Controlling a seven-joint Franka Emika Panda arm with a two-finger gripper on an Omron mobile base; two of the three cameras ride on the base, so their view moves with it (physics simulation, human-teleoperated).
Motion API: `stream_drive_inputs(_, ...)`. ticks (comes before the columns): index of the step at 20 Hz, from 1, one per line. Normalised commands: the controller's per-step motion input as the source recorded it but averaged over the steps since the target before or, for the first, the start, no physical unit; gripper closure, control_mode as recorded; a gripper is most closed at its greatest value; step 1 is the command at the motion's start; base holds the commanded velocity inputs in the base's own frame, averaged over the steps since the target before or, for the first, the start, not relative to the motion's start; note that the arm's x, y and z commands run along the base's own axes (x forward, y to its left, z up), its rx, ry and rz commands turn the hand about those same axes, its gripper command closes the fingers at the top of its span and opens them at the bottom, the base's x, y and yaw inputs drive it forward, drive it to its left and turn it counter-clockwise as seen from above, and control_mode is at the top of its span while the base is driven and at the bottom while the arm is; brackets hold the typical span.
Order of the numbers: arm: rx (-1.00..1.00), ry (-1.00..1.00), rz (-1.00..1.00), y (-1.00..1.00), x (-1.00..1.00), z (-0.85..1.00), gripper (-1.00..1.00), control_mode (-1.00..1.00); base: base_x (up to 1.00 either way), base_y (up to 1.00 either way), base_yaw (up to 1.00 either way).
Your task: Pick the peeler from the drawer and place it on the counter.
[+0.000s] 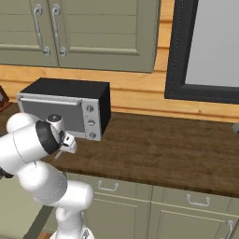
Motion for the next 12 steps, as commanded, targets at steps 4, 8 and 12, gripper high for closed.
stream_drive_inputs(4, 0.0, -0.05, 0.0, 0.0, -0.02, 0.05, -1.0, -1.0, 0.0, 0.0, 0.0)
stream_drive_inputs(8, 0.0, -0.05, 0.0, -0.2, -0.33, 0.91, -1.0, -1.0, 0.0, 0.0, 0.0)
stream_drive_inputs(12, 0.0, 0.0, 0.0, -0.58, -0.56, 1.0, -1.0, -1.0, 0.0, 0.0, 0.0)
